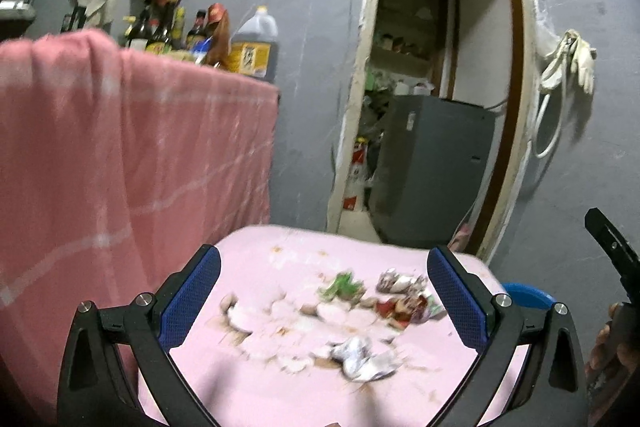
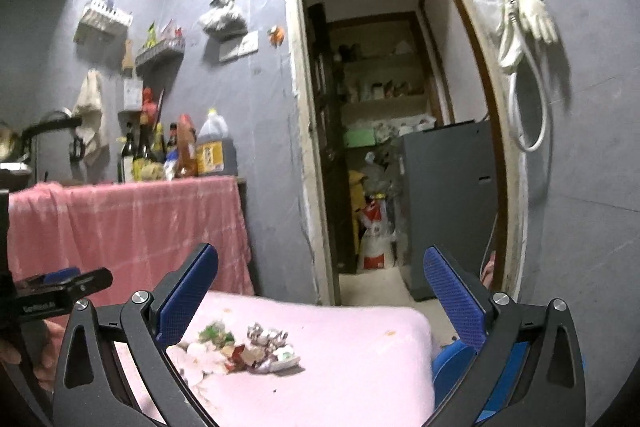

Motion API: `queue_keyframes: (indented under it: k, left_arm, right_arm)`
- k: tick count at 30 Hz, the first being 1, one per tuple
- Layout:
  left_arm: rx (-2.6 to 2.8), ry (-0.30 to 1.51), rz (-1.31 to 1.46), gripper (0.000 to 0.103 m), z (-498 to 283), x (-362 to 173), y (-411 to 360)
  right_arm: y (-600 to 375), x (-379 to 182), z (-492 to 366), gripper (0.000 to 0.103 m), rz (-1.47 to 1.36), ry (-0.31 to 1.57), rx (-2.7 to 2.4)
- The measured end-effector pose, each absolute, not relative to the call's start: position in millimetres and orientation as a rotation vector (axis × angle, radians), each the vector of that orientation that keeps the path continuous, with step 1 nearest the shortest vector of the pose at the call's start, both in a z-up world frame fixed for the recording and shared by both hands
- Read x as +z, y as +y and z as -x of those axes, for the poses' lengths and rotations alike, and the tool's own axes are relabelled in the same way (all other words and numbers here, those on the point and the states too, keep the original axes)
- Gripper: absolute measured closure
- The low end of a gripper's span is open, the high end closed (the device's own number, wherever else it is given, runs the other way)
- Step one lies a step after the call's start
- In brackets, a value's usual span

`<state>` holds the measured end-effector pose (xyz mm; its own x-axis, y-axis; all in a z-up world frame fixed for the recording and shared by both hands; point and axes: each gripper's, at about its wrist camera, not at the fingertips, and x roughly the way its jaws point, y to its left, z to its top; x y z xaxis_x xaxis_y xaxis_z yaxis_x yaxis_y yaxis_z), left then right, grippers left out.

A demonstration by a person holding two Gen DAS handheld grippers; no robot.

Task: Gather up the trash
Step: 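Move the left tool back to the crumpled silver foil on the bed, then close the left tool on the silver foil while the right tool grasps the red wrapper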

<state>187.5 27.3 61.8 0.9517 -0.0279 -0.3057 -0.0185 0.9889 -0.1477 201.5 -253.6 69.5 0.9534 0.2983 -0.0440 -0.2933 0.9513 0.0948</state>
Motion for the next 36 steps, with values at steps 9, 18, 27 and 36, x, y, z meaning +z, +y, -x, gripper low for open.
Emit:
queue_keyframes:
  k: [9,18,27,36]
  left_arm:
    - [-0.005,0.405,0.121,0.002,-187,27,31]
    - [-0.064,0.559,0.141,0.002,-207,4,28]
    - [-0.161,0.668,0.137,0.016,-222,-6,19]
    - [-0.214,0.782,0.15,0.045,-242,-20,12]
  right_arm:
    - [-235,38,-217,0.0,-0.069,0.16,0.349]
    - [-219,17,-229,0.0,-0.033,0.242,0.383]
    - [-210,8,-238,0.008,-0.016,0.313,0.42]
    - [-208,-2,-249,0.021,-0.031,0.403,0.453]
